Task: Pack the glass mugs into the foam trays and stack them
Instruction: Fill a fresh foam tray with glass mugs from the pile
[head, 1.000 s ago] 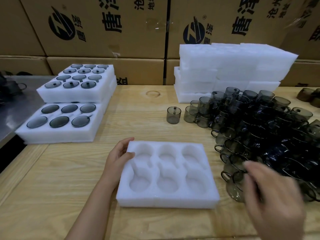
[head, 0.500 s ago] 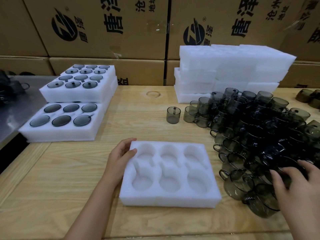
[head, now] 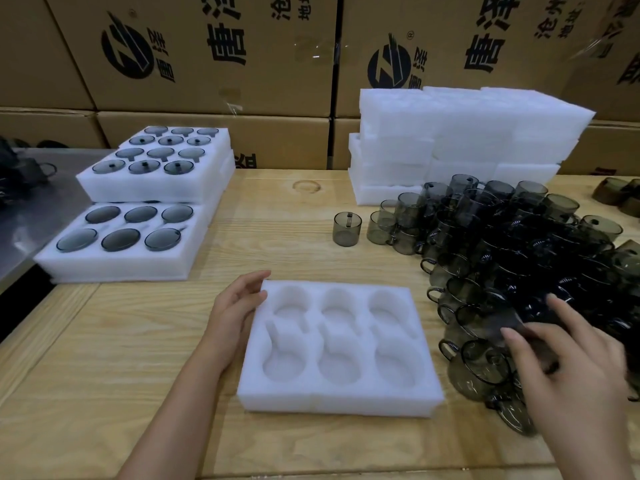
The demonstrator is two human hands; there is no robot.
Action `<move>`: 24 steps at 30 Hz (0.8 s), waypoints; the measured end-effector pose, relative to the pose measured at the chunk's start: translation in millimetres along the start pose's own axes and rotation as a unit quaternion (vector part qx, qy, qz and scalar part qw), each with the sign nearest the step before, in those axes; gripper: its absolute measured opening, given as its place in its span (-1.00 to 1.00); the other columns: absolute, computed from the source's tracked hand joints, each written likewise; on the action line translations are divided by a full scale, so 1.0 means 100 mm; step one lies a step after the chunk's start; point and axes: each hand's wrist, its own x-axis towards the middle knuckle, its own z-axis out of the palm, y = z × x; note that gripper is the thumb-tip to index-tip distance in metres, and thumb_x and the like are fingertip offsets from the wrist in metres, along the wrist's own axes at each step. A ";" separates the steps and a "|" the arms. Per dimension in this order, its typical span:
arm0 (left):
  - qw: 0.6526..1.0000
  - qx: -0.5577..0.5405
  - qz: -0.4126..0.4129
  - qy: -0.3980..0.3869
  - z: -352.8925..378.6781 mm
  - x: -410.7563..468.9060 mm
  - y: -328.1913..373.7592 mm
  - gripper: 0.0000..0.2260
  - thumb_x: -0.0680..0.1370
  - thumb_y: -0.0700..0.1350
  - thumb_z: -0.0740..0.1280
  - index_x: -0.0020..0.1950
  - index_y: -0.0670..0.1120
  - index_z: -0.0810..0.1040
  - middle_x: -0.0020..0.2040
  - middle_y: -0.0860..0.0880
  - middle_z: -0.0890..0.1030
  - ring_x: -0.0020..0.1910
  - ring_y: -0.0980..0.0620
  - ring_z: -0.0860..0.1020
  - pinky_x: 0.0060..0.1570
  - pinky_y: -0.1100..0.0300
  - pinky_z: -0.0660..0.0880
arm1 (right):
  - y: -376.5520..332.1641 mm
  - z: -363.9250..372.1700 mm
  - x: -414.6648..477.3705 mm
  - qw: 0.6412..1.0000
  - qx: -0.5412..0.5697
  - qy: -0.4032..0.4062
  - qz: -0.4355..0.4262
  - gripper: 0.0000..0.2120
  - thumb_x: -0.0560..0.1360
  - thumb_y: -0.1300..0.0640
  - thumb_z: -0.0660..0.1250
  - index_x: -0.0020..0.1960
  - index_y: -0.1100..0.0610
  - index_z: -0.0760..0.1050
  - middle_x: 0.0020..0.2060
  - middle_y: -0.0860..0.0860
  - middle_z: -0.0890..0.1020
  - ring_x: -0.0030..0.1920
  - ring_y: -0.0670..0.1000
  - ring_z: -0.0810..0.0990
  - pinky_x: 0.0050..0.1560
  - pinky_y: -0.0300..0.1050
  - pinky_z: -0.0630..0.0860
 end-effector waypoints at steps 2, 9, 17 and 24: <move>0.999 0.027 -0.026 0.010 0.01 0.05 0.08 -0.75 0.54 -0.31 0.27 0.15 -0.06 0.57 0.08 -0.13 0.61 0.02 -0.06 0.58 -0.08 0.17 0.52 | -0.14 0.02 0.02 0.998 0.041 -0.032 -0.018 -0.81 0.41 0.03 0.44 -0.15 0.17 0.62 0.25 0.12 0.53 0.16 0.15 0.38 0.14 -0.07 0.29; 0.925 0.314 0.145 -0.156 0.57 0.02 0.58 -0.73 0.61 -0.20 0.25 0.28 0.03 0.48 0.18 0.13 0.59 0.18 0.25 0.51 0.18 0.40 0.39 | -0.52 0.26 0.27 0.957 0.215 -0.188 -0.040 -0.94 0.40 0.22 0.45 -0.19 0.08 0.61 0.24 -0.12 0.49 0.19 -0.11 0.48 0.10 -0.44 0.28; 0.941 0.044 -0.099 -0.321 1.19 -0.01 0.52 -0.67 0.65 -0.09 0.09 0.41 -0.02 0.38 0.20 -0.16 0.55 0.07 -0.14 0.57 0.09 0.05 0.55 | -0.65 0.50 0.40 0.838 0.446 -0.314 -0.002 -0.77 0.44 0.32 0.38 -0.17 -0.01 0.63 0.23 -0.21 0.53 0.27 -0.02 0.49 0.26 -0.06 0.44; 0.953 0.034 -0.035 -0.300 1.24 0.01 0.39 -0.68 0.63 -0.19 0.13 0.39 -0.05 0.35 0.24 -0.15 0.51 0.18 -0.04 0.55 0.21 0.08 0.49 | -0.57 0.45 0.53 0.819 0.464 -0.330 0.068 -0.66 0.46 0.27 0.35 0.17 -0.02 0.51 0.13 -0.05 0.62 0.14 -0.05 0.58 -0.01 -0.18 0.57</move>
